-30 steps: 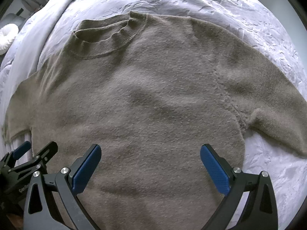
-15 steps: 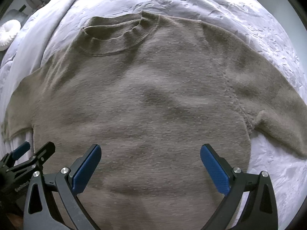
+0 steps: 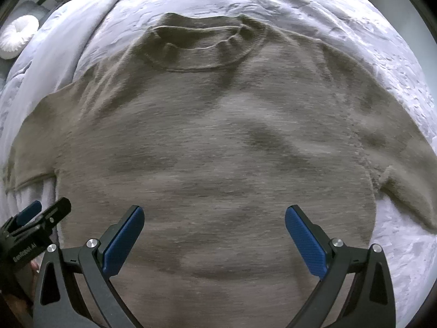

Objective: Fold small clothes
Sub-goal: 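Grasp the sweater's side edge and sleeve with the left tool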

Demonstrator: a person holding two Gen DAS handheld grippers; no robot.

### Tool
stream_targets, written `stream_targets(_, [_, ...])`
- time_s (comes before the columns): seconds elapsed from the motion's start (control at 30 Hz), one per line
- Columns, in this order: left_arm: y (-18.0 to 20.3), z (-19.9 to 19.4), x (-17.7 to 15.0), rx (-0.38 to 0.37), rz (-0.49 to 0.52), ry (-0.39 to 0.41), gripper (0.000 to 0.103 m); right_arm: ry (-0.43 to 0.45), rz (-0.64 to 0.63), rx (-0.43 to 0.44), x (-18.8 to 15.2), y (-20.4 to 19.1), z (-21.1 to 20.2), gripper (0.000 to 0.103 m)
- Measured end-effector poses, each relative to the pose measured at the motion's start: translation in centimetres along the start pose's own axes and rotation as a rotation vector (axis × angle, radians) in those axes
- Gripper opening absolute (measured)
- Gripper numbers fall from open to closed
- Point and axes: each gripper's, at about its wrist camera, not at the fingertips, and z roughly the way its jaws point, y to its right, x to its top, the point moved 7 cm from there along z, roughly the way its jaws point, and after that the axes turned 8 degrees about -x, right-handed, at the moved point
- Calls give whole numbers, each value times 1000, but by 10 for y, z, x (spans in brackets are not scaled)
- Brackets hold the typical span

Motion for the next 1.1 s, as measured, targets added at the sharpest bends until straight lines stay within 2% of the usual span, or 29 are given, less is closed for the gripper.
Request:
stream_targets(0.2, [-61, -17, 0, -43, -80, 46, 103, 5, -7, 76, -1, -34, 0, 103])
stream_targets(0.37, [-116, -33, -2, -54, -154, 103, 103, 1, -12, 232, -10, -73, -5, 103])
stream_targets(0.43, [-146, -42, -1, -57, -194, 134, 103, 14, -39, 273, -12, -88, -10, 103])
stream_targets(0.57, [-191, -59, -6, -17, -263, 208, 103, -11, -139, 342, -27, -120, -16, 103])
stream_targets(0.73, [-267, -67, 1, -12, -413, 276, 103, -28, -214, 321, -33, -146, -14, 103])
stream_targets(0.9, [-309, -55, 10, -24, -504, 312, 103, -49, -216, 308, -45, -132, -15, 103])
stream_targets(1.0, [-323, -61, 20, -26, -522, 374, 103, -53, -214, 302, -50, -132, -15, 103])
stream_targets(1.03, [-322, -63, 23, -27, -529, 397, 99, -54, -215, 302, -51, -131, -16, 103])
stream_targets(1.07, [-323, -65, 23, -23, -544, 414, 80, -55, -217, 303, -52, -129, -17, 103])
stream_targets(1.1, [-326, -68, 21, -30, -557, 418, 66, -55, -217, 305, -54, -127, -18, 103])
